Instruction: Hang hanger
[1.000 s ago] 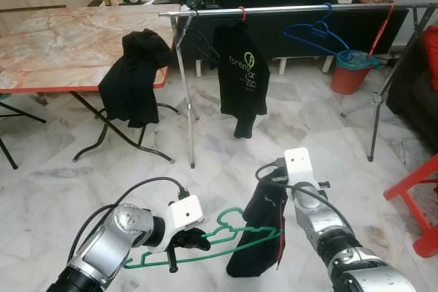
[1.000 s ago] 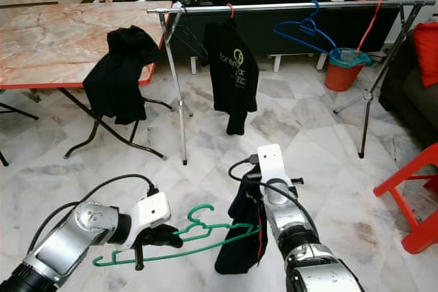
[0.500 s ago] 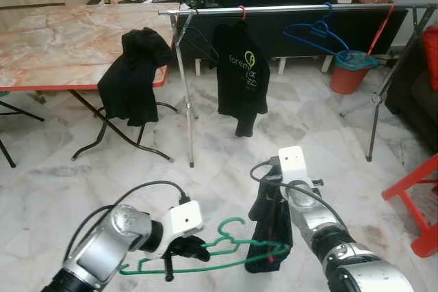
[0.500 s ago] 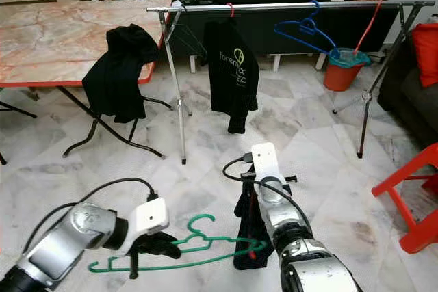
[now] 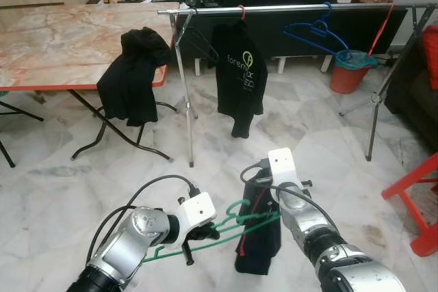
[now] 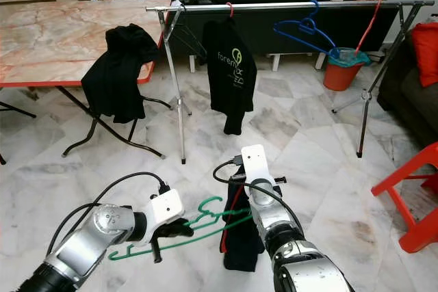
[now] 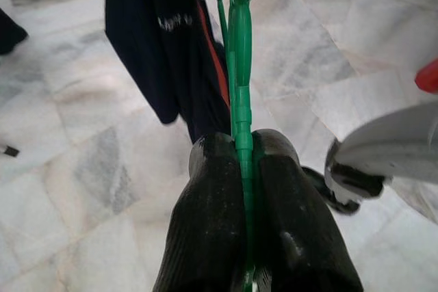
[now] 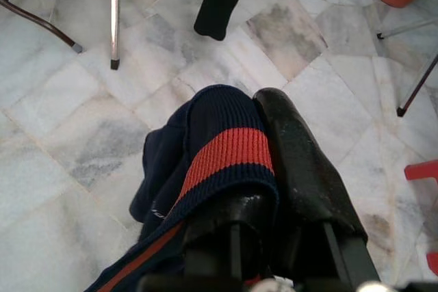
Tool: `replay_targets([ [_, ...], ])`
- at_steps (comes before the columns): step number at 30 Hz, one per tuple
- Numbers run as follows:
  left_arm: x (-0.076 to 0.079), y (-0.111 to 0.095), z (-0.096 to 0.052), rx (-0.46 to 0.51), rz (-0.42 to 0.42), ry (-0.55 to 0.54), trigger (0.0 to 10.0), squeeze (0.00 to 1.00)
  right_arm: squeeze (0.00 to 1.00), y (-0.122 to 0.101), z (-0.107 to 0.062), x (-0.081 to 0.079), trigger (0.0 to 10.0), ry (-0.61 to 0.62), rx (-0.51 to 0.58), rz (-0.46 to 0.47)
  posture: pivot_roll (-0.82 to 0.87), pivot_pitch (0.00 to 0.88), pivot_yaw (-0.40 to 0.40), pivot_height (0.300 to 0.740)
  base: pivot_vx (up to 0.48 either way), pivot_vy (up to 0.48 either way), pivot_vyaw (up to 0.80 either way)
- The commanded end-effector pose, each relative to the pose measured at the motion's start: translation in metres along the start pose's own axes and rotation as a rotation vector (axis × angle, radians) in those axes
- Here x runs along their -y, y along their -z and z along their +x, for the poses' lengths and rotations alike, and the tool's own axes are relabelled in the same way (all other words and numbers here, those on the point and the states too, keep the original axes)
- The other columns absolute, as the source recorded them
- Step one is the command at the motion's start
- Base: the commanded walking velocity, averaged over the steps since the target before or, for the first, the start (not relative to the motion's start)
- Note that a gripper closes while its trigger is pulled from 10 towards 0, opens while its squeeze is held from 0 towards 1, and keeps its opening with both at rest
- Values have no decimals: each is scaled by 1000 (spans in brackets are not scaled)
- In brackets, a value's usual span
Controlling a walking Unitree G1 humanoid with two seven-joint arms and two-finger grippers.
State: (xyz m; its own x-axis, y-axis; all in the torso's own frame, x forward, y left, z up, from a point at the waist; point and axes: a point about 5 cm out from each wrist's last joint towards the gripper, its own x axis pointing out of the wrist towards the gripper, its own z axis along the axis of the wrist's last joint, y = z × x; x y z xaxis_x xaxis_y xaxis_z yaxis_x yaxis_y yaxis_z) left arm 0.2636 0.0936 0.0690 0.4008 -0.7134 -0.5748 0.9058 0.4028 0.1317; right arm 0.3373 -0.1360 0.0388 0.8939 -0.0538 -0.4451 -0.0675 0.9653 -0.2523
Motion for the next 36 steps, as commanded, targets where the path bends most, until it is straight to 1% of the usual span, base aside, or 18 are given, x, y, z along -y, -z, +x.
replay_targets([
  [1, -6, -2, -3, 5, 16, -29, 10000, 0, 0, -10, 1, -2, 10000, -8, 39, -4, -64, 0, -9, 740, 0, 0, 0],
  [6, -7, -3, -1, 24, 9, -52, 10000, 0, 0, -9, 1, -3, 10000, -15, 36, -6, -62, 0, -12, 740, 0, 0, 0],
  [10, -4, 1, -2, -10, 38, -15, 10000, 0, 0, -9, 1, -3, 10000, -18, 37, -7, -60, 0, -13, 740, 0, 0, 0],
  [13, -3, 2, -2, -24, 45, 8, 10000, 0, 0, -9, 1, -3, 10000, -19, 37, -9, -60, 0, -13, 740, 0, 0, 0],
  [16, -3, 2, -3, -30, 50, 9, 10000, 0, 0, -9, 1, -3, 10000, -18, 37, -8, -61, 0, -12, 740, 0, 0, 0],
  [19, -7, 3, -3, -35, 47, -36, 10000, 0, 0, -9, 1, -2, 10000, -17, 37, -8, -62, 0, -12, 740, 0, 0, 0],
  [22, -14, 4, -3, -43, 23, -99, 10000, 0, 0, -9, 1, -2, 10000, -16, 36, -8, -60, 0, -13, 740, 0, 0, 0],
  [36, -21, 8, -5, -73, 21, -146, 10000, 0, 0, -8, 1, -1, 10000, -12, 32, -9, -59, 0, -12, 740, 0, 0, 0],
])
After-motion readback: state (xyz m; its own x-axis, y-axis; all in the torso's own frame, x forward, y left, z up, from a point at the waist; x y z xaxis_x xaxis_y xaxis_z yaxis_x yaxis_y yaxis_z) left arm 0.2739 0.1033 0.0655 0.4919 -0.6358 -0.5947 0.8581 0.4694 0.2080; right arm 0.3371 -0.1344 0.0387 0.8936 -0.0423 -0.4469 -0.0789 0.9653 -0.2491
